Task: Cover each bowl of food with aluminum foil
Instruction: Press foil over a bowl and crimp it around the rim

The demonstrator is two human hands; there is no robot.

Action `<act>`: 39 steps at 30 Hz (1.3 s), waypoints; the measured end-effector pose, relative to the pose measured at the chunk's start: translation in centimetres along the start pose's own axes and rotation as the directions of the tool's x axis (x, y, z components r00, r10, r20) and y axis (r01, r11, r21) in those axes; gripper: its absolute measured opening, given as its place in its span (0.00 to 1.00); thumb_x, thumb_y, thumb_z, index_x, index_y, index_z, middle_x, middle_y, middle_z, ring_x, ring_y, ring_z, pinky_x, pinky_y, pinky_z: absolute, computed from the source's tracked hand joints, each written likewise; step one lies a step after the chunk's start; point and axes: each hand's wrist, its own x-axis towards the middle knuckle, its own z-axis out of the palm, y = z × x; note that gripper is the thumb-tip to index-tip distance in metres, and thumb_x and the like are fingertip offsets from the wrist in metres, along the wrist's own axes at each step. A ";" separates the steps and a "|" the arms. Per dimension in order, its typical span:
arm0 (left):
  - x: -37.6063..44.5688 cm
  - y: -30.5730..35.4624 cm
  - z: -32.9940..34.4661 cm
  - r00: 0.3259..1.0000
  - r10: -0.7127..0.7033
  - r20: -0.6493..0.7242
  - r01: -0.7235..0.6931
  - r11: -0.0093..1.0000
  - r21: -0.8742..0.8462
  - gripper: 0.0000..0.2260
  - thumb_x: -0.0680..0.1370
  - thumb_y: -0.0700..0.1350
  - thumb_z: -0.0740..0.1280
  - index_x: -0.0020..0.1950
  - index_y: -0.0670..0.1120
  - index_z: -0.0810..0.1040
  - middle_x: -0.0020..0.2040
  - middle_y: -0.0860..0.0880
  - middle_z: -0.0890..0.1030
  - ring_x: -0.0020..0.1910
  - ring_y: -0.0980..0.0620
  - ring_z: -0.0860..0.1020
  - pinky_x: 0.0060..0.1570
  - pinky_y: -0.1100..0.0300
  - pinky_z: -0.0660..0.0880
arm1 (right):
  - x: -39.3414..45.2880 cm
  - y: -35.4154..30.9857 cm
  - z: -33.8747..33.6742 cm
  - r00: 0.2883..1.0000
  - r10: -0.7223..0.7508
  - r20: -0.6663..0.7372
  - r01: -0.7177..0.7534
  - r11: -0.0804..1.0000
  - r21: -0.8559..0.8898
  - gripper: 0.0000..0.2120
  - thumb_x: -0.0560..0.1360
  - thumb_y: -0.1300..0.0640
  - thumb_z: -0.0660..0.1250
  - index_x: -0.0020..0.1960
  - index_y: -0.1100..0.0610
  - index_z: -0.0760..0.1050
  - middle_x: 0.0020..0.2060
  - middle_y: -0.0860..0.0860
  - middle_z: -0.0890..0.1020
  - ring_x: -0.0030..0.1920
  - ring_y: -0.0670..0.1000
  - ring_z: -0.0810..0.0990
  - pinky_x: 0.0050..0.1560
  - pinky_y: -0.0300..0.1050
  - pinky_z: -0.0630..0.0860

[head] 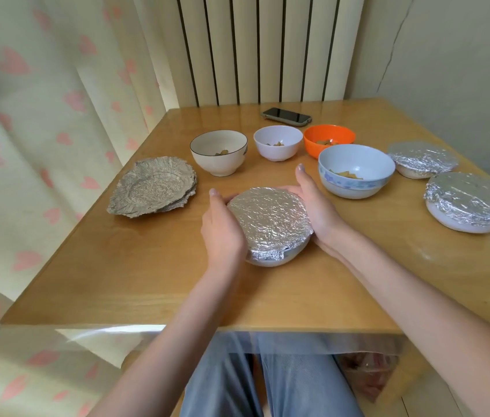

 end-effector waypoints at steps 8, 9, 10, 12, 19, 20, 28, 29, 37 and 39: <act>1.4 0.8 -2.0 0.972 0.014 0.232 -0.032 0.997 0.072 0.31 0.78 0.68 0.48 0.58 0.49 0.81 0.59 0.48 0.82 0.57 0.52 0.80 0.63 0.54 0.72 | -2.1 -0.9 -0.5 0.991 -0.009 -0.132 0.002 0.999 -0.053 0.34 0.77 0.32 0.47 0.65 0.55 0.74 0.62 0.50 0.79 0.63 0.49 0.75 0.68 0.45 0.65; 2.0 1.1 -2.4 0.964 0.050 0.260 -0.061 0.997 0.035 0.30 0.81 0.65 0.47 0.64 0.45 0.78 0.62 0.47 0.80 0.58 0.56 0.78 0.62 0.61 0.71 | -2.8 -1.0 -0.4 0.967 -0.043 -0.252 0.033 0.998 -0.045 0.31 0.79 0.35 0.47 0.69 0.54 0.71 0.66 0.49 0.75 0.67 0.49 0.72 0.66 0.43 0.64; 2.4 1.5 -2.5 0.951 0.089 0.297 -0.095 0.995 0.008 0.29 0.83 0.61 0.46 0.68 0.42 0.75 0.65 0.46 0.78 0.59 0.59 0.77 0.61 0.65 0.70 | -3.8 -1.0 0.0 0.929 -0.092 -0.358 0.075 0.995 -0.062 0.28 0.80 0.38 0.47 0.72 0.53 0.67 0.69 0.48 0.72 0.70 0.49 0.68 0.66 0.42 0.62; 2.8 2.2 -2.1 0.900 0.131 0.416 -0.146 0.989 0.004 0.28 0.84 0.56 0.44 0.71 0.40 0.71 0.68 0.46 0.75 0.64 0.58 0.74 0.68 0.63 0.67 | -5.4 -0.9 1.5 0.879 -0.194 -0.435 0.131 0.977 -0.170 0.25 0.82 0.43 0.48 0.75 0.53 0.62 0.73 0.47 0.65 0.74 0.48 0.60 0.72 0.43 0.56; 2.7 2.9 -0.9 0.765 -0.013 0.644 -0.136 0.974 0.182 0.29 0.83 0.61 0.48 0.67 0.42 0.76 0.60 0.48 0.81 0.55 0.56 0.81 0.51 0.66 0.76 | -5.1 1.2 4.8 0.791 -0.314 -0.525 0.209 0.945 -0.251 0.24 0.82 0.50 0.52 0.75 0.60 0.60 0.73 0.56 0.66 0.73 0.51 0.61 0.67 0.37 0.55; 2.8 2.8 -0.9 0.773 -0.011 0.634 -0.140 0.972 0.187 0.30 0.81 0.65 0.51 0.65 0.44 0.77 0.58 0.48 0.82 0.55 0.55 0.81 0.54 0.62 0.76 | -5.1 1.2 4.7 0.789 -0.287 -0.543 0.206 0.957 -0.206 0.22 0.82 0.51 0.52 0.72 0.61 0.65 0.69 0.56 0.71 0.69 0.51 0.67 0.61 0.35 0.59; 2.8 1.6 -1.2 0.876 0.006 0.483 -0.094 0.983 0.158 0.36 0.66 0.77 0.53 0.54 0.51 0.83 0.55 0.48 0.84 0.56 0.50 0.82 0.65 0.48 0.73 | -4.8 0.8 4.5 0.792 -0.180 -0.583 0.249 0.968 0.040 0.16 0.82 0.51 0.52 0.45 0.55 0.76 0.34 0.40 0.75 0.37 0.39 0.74 0.40 0.38 0.65; 2.7 1.4 -1.3 0.889 0.000 0.458 -0.079 0.985 0.153 0.37 0.66 0.77 0.53 0.53 0.52 0.83 0.54 0.48 0.84 0.56 0.49 0.82 0.64 0.47 0.73 | -4.8 0.6 4.5 0.804 -0.150 -0.575 0.245 0.966 0.089 0.17 0.82 0.51 0.52 0.46 0.54 0.77 0.36 0.41 0.77 0.39 0.41 0.75 0.41 0.39 0.68; -0.8 0.4 -0.7 0.982 0.142 0.122 -0.160 0.975 0.155 0.27 0.81 0.65 0.46 0.58 0.51 0.79 0.61 0.49 0.79 0.60 0.50 0.76 0.64 0.56 0.68 | -1.9 -0.1 0.9 0.993 -0.078 -0.087 0.080 0.997 0.016 0.27 0.82 0.42 0.46 0.56 0.57 0.79 0.53 0.55 0.83 0.52 0.50 0.82 0.56 0.43 0.76; -0.2 0.6 -1.6 0.967 0.141 0.211 -0.176 0.971 0.161 0.35 0.74 0.73 0.45 0.62 0.52 0.78 0.63 0.52 0.78 0.63 0.52 0.75 0.67 0.54 0.67 | -1.6 -0.5 0.2 0.998 -0.059 -0.024 0.057 0.993 -0.101 0.31 0.79 0.36 0.45 0.61 0.55 0.77 0.58 0.53 0.81 0.58 0.49 0.79 0.65 0.47 0.71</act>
